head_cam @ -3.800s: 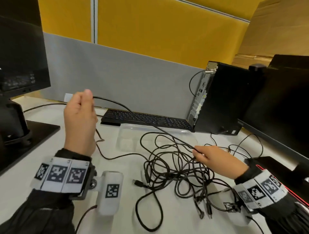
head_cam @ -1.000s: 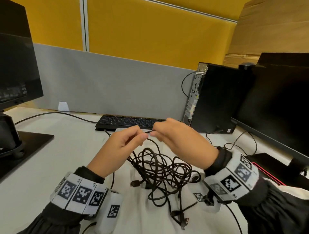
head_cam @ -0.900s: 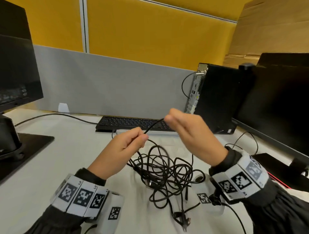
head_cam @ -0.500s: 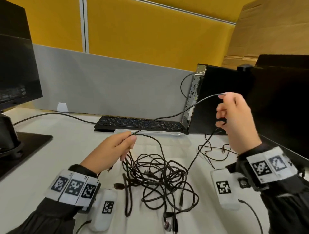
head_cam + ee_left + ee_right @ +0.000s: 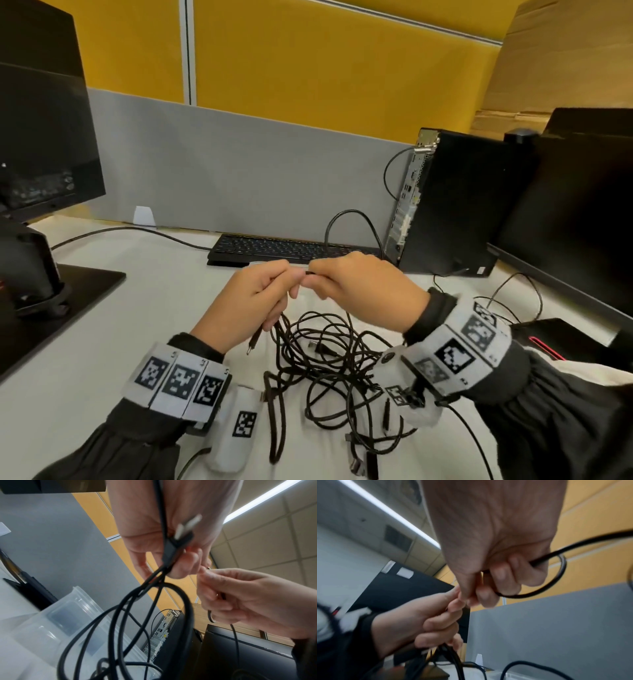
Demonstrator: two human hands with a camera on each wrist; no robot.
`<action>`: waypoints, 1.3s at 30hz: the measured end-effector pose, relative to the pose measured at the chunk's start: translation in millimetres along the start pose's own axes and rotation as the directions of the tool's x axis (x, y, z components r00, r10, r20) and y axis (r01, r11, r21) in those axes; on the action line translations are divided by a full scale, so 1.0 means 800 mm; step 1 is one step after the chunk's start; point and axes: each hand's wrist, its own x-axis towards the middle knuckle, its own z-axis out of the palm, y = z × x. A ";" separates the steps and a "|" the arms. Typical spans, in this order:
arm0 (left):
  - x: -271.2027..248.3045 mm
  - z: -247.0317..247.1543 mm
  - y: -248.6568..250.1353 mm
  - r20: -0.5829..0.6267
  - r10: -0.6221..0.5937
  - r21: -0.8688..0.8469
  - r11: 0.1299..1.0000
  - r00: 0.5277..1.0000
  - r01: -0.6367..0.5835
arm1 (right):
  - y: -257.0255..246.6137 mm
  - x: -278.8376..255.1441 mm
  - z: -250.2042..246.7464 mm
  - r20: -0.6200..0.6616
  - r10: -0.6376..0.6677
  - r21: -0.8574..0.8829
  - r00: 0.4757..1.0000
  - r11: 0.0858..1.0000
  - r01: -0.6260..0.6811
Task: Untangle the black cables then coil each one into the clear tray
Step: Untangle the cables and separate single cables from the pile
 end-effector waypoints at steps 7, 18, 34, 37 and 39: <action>0.002 -0.007 -0.016 0.035 -0.052 0.123 0.991 0.998 0.048 | 0.020 -0.007 -0.040 -0.435 0.160 0.622 0.886 0.765 0.167; -0.001 -0.023 -0.036 -0.128 -0.204 0.380 0.894 0.971 0.238 | 0.087 -0.030 -0.069 -0.402 0.730 0.915 0.552 0.345 0.210; 0.004 -0.017 -0.013 -0.167 -0.058 0.071 0.995 0.984 0.071 | 0.004 0.017 -0.036 -0.083 0.097 0.764 0.992 0.645 0.001; 0.001 -0.012 -0.010 -0.020 -0.134 0.046 0.990 0.991 0.135 | 0.027 0.013 -0.059 -0.260 0.366 0.957 0.894 0.223 0.187; 0.001 -0.012 -0.010 0.032 -0.153 0.108 0.983 0.988 0.149 | 0.042 0.009 -0.075 -0.359 0.549 0.919 0.755 0.066 0.389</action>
